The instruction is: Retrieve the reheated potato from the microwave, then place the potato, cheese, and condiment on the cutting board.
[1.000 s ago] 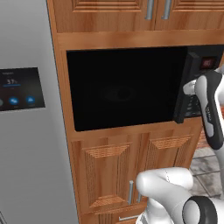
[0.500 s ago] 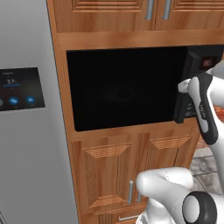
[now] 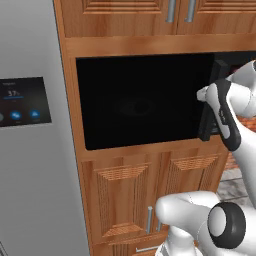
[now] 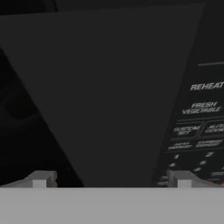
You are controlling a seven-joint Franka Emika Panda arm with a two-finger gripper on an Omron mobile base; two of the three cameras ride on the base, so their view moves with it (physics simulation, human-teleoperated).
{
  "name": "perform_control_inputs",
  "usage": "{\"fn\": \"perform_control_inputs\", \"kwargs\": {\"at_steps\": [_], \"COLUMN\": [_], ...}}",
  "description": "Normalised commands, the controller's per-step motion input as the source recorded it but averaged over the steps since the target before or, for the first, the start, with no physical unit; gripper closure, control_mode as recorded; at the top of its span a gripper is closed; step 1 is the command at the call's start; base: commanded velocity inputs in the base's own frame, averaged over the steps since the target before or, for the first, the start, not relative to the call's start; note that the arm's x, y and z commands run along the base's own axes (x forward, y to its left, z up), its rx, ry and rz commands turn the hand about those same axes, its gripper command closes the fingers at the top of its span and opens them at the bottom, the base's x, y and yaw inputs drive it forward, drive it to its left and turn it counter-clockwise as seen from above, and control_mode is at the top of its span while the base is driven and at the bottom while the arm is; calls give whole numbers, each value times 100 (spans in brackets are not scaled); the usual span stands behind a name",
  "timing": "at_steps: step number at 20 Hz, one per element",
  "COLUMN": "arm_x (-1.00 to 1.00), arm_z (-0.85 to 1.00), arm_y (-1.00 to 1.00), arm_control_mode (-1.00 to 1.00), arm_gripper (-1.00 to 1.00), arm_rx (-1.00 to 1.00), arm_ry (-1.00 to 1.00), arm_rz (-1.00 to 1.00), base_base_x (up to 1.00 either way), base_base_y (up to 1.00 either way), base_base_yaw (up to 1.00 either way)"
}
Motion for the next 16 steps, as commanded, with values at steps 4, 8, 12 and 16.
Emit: {"fn": "perform_control_inputs", "kwargs": {"at_steps": [4,8,12,16], "arm_x": [36,35,29,26], "arm_z": [-1,-8,-20,-18], "arm_y": [0,0,0,0], "arm_control_mode": [-100,-100,-100,-100], "arm_gripper": [-100,-100,100,100], "arm_rx": [0,0,0,2], "arm_ry": [-1,-4,-7,-2], "arm_rz": [0,0,0,0], "base_base_x": [0,0,0,0], "base_base_y": [0,0,0,0], "base_base_yaw": [0,0,0,0]}}
